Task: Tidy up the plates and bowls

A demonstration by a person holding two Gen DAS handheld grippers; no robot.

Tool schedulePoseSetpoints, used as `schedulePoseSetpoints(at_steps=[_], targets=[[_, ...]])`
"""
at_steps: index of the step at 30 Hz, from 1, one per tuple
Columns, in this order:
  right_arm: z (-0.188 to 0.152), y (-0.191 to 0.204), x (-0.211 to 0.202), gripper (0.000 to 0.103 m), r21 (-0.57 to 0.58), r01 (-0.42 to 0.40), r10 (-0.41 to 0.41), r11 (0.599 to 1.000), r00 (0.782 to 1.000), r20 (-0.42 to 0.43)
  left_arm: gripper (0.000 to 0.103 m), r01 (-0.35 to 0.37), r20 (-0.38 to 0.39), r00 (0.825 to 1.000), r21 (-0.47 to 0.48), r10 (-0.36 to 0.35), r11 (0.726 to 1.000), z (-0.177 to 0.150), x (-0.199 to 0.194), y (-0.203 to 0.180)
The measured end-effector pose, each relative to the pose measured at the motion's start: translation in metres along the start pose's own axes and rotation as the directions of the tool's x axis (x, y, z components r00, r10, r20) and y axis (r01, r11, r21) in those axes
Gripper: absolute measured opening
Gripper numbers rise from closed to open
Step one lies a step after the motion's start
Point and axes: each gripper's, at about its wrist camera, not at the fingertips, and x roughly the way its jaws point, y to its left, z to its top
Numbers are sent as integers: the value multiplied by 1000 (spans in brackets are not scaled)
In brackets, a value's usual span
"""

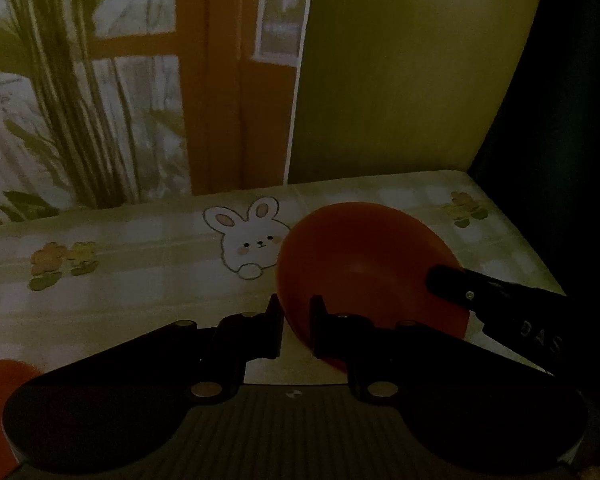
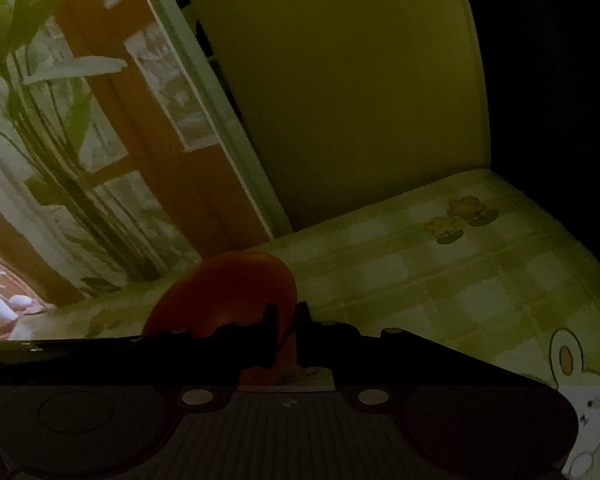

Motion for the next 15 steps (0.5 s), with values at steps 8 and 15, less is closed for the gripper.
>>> schedulePoseSetpoints(at_steps=[8,15], targets=[[-6,38,-38,8,-15,-42,42,999,999,9,15,-55,60,997,26,53,998,-12,-61,4],[-15,77,-63,8,-50,-72,72,996,997,9,15,-99,95,991,17,97,995,-28,-111,15]])
